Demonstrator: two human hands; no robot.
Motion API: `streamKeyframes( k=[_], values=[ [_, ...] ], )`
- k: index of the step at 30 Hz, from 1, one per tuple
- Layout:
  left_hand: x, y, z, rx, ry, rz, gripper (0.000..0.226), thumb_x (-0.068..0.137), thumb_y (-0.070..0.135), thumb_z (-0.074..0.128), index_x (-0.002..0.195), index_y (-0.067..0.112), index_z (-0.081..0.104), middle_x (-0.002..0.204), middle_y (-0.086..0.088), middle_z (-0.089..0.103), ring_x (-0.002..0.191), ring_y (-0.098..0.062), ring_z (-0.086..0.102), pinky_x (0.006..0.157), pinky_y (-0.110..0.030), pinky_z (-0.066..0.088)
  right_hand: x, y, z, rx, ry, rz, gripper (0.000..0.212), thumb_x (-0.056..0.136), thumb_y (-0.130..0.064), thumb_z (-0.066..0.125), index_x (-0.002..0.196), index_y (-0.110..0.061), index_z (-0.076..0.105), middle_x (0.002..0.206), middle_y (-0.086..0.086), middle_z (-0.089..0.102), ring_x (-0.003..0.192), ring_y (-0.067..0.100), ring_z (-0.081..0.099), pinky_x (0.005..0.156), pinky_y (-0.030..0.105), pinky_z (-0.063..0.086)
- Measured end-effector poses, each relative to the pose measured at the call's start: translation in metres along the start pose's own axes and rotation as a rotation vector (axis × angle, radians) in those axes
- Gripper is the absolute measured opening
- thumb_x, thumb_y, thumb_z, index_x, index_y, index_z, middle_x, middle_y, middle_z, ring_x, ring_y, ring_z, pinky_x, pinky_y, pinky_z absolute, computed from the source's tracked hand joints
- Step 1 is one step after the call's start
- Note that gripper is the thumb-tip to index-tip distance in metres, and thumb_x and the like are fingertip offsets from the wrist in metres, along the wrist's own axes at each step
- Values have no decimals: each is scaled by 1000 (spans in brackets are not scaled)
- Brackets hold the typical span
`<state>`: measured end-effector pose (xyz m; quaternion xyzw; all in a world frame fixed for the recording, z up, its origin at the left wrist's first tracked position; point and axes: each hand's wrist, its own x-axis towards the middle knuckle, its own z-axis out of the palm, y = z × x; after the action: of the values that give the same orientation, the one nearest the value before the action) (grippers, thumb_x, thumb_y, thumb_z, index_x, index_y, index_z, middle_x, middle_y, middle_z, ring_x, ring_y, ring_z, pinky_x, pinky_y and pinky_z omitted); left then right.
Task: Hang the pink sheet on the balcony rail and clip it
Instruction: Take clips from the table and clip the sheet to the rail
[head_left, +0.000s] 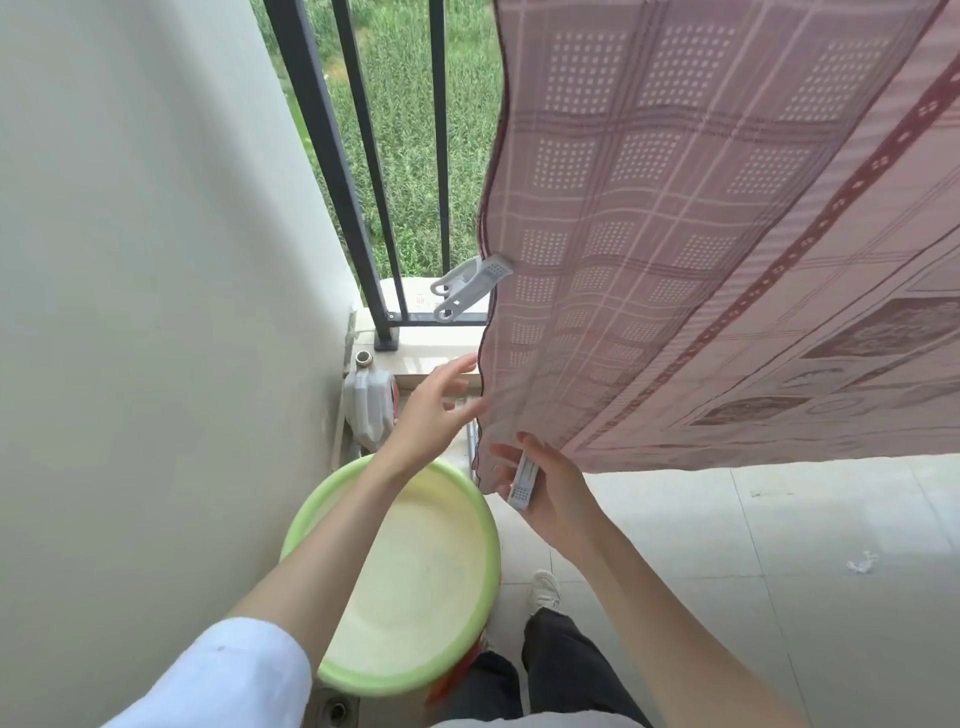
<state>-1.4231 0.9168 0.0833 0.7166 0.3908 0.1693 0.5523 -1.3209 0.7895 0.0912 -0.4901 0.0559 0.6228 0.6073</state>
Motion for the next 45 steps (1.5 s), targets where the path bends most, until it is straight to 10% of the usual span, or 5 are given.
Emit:
streamKeyframes(
  k=[8,16,31,37,45],
  values=[
    [36,-2,11,-115,-11,52,27,84,3,61,90,29,64,92,10,66,86,-3,62,84,-23,47,10,5,-36,-441,83,-45,14,94,-34,48,95,-24,59,107,0,67,91,15,52,78,30,35],
    [47,-21,12,-121,77,-1,42,75,-8,66,55,28,53,45,20,54,50,14,46,55,-4,32,24,6,-37,-558,187,-50,17,92,-27,55,101,-16,63,105,5,65,73,11,47,63,24,39],
    [56,-89,33,137,82,-4,11,80,3,65,88,9,69,72,13,48,71,-8,50,71,-20,42,66,35,-40,-190,289,127,11,88,5,50,85,0,59,87,13,62,85,22,61,89,30,50],
    [68,-105,40,70,-13,-57,11,78,5,67,87,11,71,83,3,65,85,-17,64,85,-37,52,88,27,-45,-391,468,113,15,84,-18,66,80,-7,58,68,6,54,63,16,51,62,23,48],
    [58,-113,46,91,-14,-36,7,89,16,57,83,14,58,80,3,61,83,-19,62,82,-36,52,94,33,-55,-338,424,160,11,84,2,55,76,-5,56,68,7,49,60,15,46,55,21,39]
  ],
)
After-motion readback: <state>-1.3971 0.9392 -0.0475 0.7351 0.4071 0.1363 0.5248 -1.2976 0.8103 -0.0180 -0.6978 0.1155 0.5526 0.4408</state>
